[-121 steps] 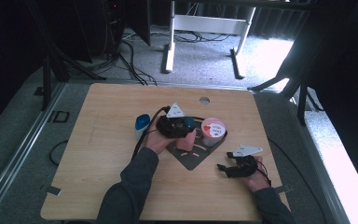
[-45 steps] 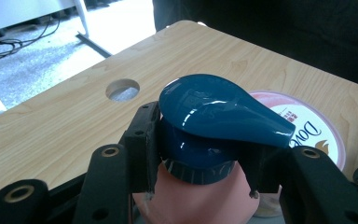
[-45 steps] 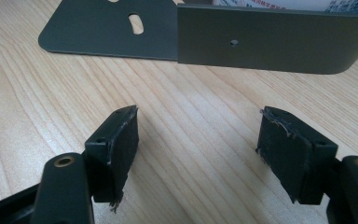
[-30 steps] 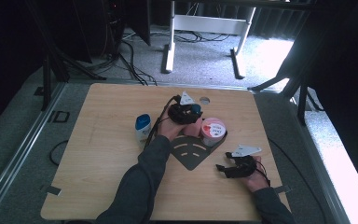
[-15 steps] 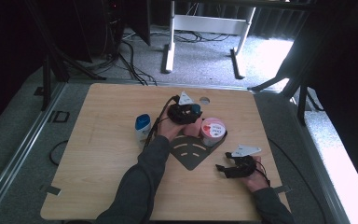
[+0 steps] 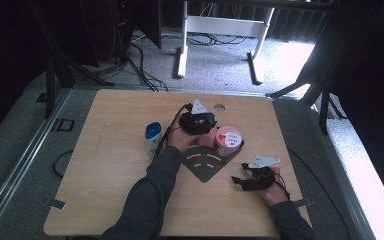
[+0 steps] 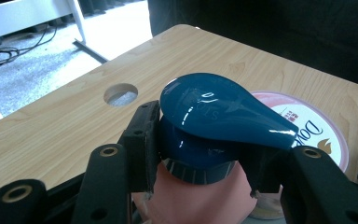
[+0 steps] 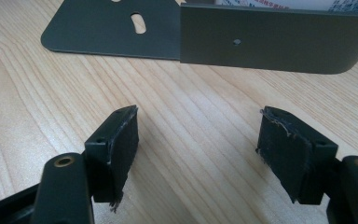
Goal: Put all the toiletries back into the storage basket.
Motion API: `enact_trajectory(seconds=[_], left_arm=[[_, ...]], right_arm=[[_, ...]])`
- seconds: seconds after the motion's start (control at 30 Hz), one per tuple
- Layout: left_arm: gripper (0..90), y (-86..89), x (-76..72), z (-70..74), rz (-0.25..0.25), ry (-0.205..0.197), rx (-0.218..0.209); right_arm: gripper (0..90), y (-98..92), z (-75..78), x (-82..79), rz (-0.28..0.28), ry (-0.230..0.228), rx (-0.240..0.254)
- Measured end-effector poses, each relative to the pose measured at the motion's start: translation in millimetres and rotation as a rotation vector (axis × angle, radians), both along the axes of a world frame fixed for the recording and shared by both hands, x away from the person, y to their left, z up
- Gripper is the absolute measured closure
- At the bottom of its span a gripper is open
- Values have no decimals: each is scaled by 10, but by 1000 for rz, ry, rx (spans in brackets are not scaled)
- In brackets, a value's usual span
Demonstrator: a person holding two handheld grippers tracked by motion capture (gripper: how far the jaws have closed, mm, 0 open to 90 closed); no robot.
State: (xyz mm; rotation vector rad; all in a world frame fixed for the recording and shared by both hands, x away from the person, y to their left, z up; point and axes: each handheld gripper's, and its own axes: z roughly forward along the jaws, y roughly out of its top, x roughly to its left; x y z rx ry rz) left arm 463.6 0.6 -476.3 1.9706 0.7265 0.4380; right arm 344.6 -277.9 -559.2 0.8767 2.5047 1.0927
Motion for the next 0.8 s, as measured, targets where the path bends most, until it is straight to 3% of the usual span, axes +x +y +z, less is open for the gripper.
enact_trajectory(seconds=[0.2, 0.47, 0.8], left_arm=[[511, 3, -4, -14, 7, 11, -14], [399, 32, -5, -22, 35, 20, -14], [356, 66, -55, -22, 14, 56, -9]], right_arm=[[287, 0, 0, 0, 0, 0, 0], [287, 0, 0, -1, 0, 0, 0], [286, 0, 0, -1, 1, 0, 0]])
